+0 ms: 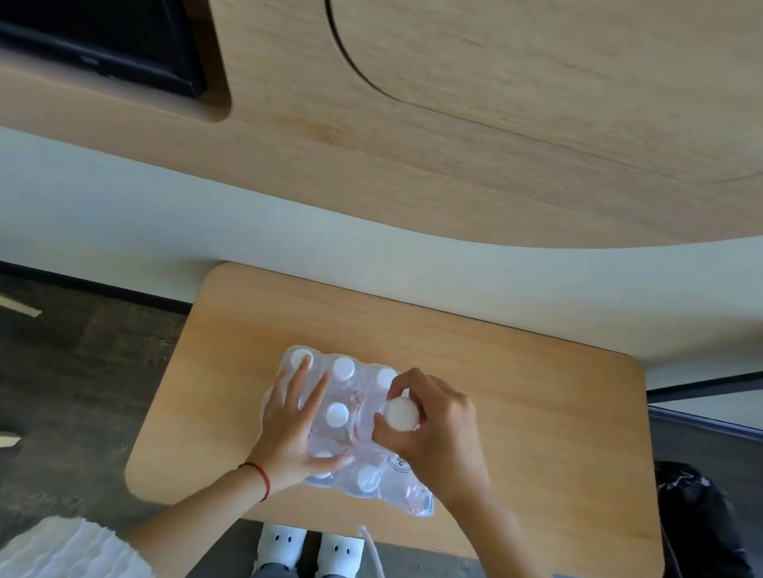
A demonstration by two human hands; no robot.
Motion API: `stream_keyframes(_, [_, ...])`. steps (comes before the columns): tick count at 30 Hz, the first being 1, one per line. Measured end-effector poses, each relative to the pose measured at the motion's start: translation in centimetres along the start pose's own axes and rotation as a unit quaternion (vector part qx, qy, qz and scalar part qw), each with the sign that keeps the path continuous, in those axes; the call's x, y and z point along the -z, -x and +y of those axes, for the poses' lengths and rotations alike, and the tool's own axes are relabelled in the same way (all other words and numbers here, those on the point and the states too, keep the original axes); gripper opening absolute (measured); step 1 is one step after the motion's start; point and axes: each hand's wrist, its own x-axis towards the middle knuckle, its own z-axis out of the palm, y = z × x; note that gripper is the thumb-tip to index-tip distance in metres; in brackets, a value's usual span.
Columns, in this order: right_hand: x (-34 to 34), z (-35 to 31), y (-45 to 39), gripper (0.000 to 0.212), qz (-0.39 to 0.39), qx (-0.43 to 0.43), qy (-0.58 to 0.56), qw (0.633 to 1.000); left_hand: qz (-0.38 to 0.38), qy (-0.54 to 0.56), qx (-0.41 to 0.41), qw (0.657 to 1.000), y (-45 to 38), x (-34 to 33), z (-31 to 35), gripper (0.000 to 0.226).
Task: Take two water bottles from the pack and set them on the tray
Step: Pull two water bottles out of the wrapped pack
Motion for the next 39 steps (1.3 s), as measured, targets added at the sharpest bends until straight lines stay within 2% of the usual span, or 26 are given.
stream_keyframes(3, [2.3,-3.3,-0.1,0.024,0.029,0.014,-0.019,0.999,-0.028,0.138,-0.031,0.99,0.8,3.2,1.5,0.119])
stream_keyframes(6, [3.4,-6.4,-0.3,0.023,0.026,0.043,-0.027,0.998,-0.059,0.325,-0.066,0.942,1.9,5.8,4.3,0.117])
stream_keyframes(9, [3.1,-8.0,-0.4,0.02,0.041,0.053,-0.057,0.996,-0.015,0.386,-0.067,0.92,2.3,6.7,6.2,0.085])
stream_keyframes(11, [2.5,-7.8,-0.7,0.022,0.03,0.064,-0.106,0.992,0.033,0.395,-0.05,0.917,2.4,7.4,6.2,0.067])
stream_keyframes(13, [1.1,-5.9,-0.9,0.027,-0.011,0.063,-0.183,0.981,0.066,0.386,-0.037,0.919,2.6,7.8,5.5,0.06])
stream_keyframes(15, [-1.1,-2.7,-0.6,0.022,-0.018,-0.009,-0.255,0.967,0.088,0.371,-0.023,0.924,3.0,8.1,4.4,0.057])
stream_keyframes(17, [-4.3,1.3,0.0,0.017,-0.026,-0.112,-0.222,0.968,0.089,0.37,-0.003,0.925,3.4,8.2,3.1,0.063])
stream_keyframes(18, [-6.0,3.1,0.3,0.024,-0.064,-0.153,-0.172,0.971,0.089,0.372,0.004,0.924,3.6,8.2,2.4,0.065])
stream_keyframes(20, [-9.2,5.2,1.0,0.045,-0.165,-0.177,-0.078,0.967,0.089,0.372,0.012,0.924,3.8,8.3,1.2,0.069])
stream_keyframes(21, [-10.6,5.7,1.0,0.051,-0.19,-0.168,-0.058,0.966,0.089,0.371,0.016,0.924,3.9,8.3,0.9,0.07])
stream_keyframes(30, [-14.6,7.0,-0.4,0.046,-0.15,-0.14,-0.062,0.977,0.094,0.378,0.036,0.92,4.3,7.4,1.0,0.067])
stream_keyframes(39, [-11.8,7.0,0.2,0.04,-0.118,-0.084,-0.011,0.989,0.089,0.38,0.024,0.92,4.5,7.9,2.1,0.06])
